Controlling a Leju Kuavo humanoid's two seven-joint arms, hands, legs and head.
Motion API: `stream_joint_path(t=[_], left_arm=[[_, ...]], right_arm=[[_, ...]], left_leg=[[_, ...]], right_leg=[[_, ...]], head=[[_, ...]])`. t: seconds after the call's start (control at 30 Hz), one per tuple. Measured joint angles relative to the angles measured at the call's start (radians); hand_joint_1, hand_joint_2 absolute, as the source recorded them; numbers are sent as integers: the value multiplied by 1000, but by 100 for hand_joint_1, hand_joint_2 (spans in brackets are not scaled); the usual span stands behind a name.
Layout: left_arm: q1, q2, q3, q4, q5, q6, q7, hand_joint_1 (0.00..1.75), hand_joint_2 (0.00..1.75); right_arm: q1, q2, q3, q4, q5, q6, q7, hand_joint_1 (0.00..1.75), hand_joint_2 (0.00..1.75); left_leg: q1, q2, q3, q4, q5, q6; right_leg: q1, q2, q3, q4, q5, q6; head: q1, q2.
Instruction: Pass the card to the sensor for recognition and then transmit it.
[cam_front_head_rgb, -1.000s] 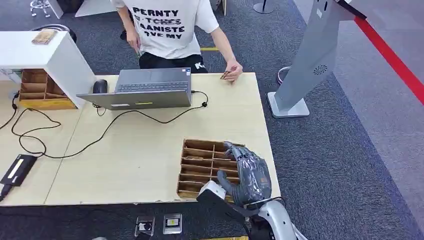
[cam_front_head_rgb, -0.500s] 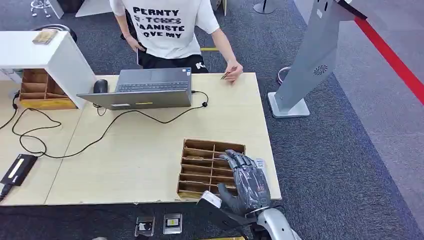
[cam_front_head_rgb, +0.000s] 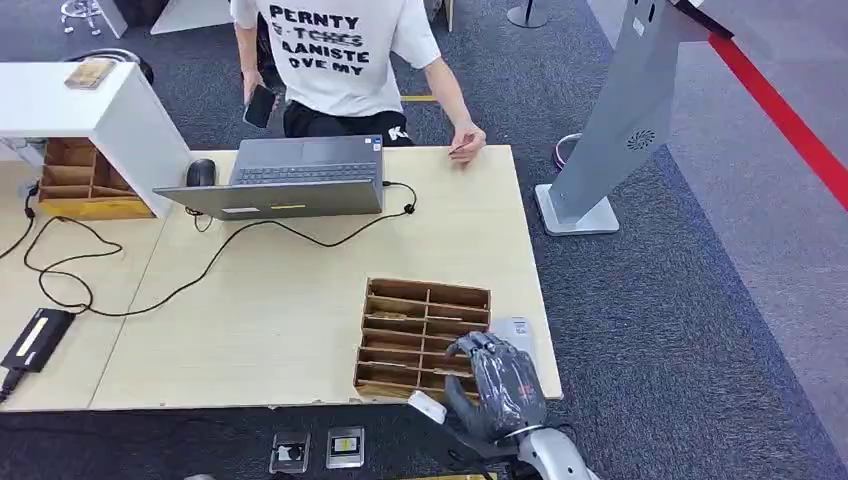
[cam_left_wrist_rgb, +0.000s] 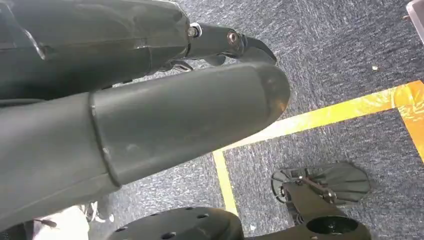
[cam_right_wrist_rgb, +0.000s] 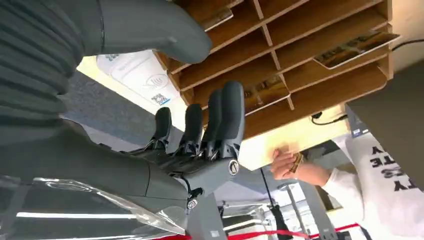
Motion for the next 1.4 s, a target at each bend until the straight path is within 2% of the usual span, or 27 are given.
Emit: stream_joint_path(t=[0.23,0.27,0.63,0.73,0.77,0.87,1.0,1.07,1.27,1.4], left_arm=[[0,0,0,0,-5,3,0,0,0],[0,0,0,0,-5,3,0,0,0],[-1,0,0,0,-13,2,0,0,0],[-1,0,0,0,-16,2,1,0,0],[-2,0,0,0,-18,2,1,0,0],[-3,0,0,0,-21,0,2,0,0],[-4,0,0,0,-21,0,4,0,0],[-5,0,0,0,-21,0,5,0,0],[-5,0,0,0,-21,0,5,0,0],[-5,0,0,0,-21,0,5,0,0]], right_arm=[[2,-6,8,0,-17,4,10,103,175],[2,-6,10,0,-21,5,14,96,175],[2,-17,34,7,-38,-3,30,91,175],[2,-19,36,13,-40,-6,30,96,175],[2,-19,37,15,-41,-10,30,103,175],[0,-21,37,21,-44,-18,29,105,175],[-1,-21,37,32,-47,-23,26,94,175],[-3,-21,37,38,-50,-24,26,98,175],[-9,-21,37,54,-52,-29,23,86,175],[-14,-21,37,66,-48,-31,15,84,175]], left_leg=[[0,0,0,0,0,0],[0,0,0,0,0,0],[0,0,0,0,0,0],[0,0,0,0,0,0],[0,0,0,0,0,0],[0,0,0,0,0,0],[0,0,0,0,0,0],[0,0,0,0,0,0],[0,0,0,0,0,0],[0,0,0,0,0,0]], right_leg=[[0,0,0,0,0,0],[0,0,0,0,0,0],[0,0,0,0,0,0],[0,0,0,0,0,0],[0,0,0,0,0,0],[0,0,0,0,0,0],[0,0,0,0,0,0],[0,0,0,0,0,0],[0,0,0,0,0,0],[0,0,0,0,0,0]], head=[[0,0],[0,0],[0,0],[0,0],[0,0],[0,0],[0,0],[0,0],[0,0],[0,0]])
